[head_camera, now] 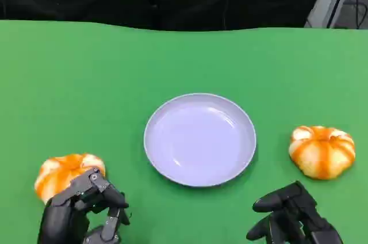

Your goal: Grasp the bread from the table and place it into the plate.

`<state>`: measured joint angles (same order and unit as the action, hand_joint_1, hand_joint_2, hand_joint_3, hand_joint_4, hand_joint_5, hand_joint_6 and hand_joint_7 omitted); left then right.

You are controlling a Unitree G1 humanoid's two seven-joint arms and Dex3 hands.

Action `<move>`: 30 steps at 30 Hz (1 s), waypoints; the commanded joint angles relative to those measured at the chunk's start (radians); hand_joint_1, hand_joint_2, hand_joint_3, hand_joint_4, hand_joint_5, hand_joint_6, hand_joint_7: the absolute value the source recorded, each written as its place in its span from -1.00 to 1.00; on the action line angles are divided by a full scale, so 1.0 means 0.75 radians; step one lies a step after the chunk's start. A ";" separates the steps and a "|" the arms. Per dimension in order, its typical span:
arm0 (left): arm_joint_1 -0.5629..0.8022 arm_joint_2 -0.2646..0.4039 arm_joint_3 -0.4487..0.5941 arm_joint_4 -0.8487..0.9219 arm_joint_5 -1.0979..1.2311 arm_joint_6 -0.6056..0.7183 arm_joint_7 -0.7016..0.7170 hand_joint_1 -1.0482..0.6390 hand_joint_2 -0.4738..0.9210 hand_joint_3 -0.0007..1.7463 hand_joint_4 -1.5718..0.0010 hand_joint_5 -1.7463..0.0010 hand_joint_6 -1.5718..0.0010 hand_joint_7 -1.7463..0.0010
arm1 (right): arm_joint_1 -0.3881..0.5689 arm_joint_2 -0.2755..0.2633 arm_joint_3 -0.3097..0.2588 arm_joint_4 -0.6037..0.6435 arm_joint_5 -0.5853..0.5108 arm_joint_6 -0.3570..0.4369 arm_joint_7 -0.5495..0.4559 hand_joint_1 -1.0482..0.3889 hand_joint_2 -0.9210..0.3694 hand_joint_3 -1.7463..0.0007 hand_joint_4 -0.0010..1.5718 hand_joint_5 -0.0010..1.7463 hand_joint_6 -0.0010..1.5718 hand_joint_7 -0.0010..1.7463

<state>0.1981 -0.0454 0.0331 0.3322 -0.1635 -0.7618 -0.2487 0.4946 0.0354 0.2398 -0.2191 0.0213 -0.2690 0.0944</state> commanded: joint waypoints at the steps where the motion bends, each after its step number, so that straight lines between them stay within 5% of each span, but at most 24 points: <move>1: 0.004 0.018 0.007 -0.004 -0.002 -0.011 -0.006 0.13 0.57 0.15 -0.06 -0.85 -0.02 -0.61 | 0.005 -0.010 -0.009 -0.011 0.008 -0.008 -0.002 0.06 -1.00 -0.09 -0.73 1.00 -0.88 1.00; 17: 0.016 0.011 0.004 -0.040 -0.034 0.036 -0.013 0.13 0.63 0.05 -0.07 -0.83 -0.04 -0.59 | 0.009 -0.004 -0.006 -0.017 0.015 0.000 -0.003 0.06 -1.00 -0.09 -0.74 1.00 -0.88 1.00; 19: 0.021 0.017 0.002 -0.065 -0.068 0.074 -0.030 0.15 0.61 0.13 -0.05 -0.74 -0.05 -0.49 | 0.008 -0.002 -0.004 -0.018 0.011 0.002 -0.007 0.06 -1.00 -0.09 -0.74 1.00 -0.88 1.00; 20: 0.023 0.022 0.002 -0.076 -0.080 0.088 -0.038 0.15 0.66 0.04 -0.01 -0.58 -0.03 -0.28 | 0.007 0.000 -0.003 -0.018 0.010 0.001 -0.008 0.06 -1.00 -0.09 -0.74 1.00 -0.88 1.00; 24: 0.011 0.048 0.038 -0.070 0.059 0.055 0.041 0.10 0.93 -0.52 0.07 -0.09 -0.08 0.51 | 0.002 0.001 -0.002 -0.011 0.010 -0.005 -0.009 0.07 -1.00 -0.10 -0.74 1.00 -0.88 1.00; 30: -0.005 0.127 0.097 -0.080 0.512 0.005 0.321 -0.14 1.00 -0.89 0.29 0.08 0.09 0.85 | 0.003 0.009 0.008 -0.012 0.004 0.002 -0.017 0.07 -1.00 -0.10 -0.74 1.00 -0.88 1.00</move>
<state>0.2030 0.0174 0.0847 0.2864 0.1164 -0.7361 -0.0942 0.4942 0.0421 0.2474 -0.2196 0.0196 -0.2687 0.0881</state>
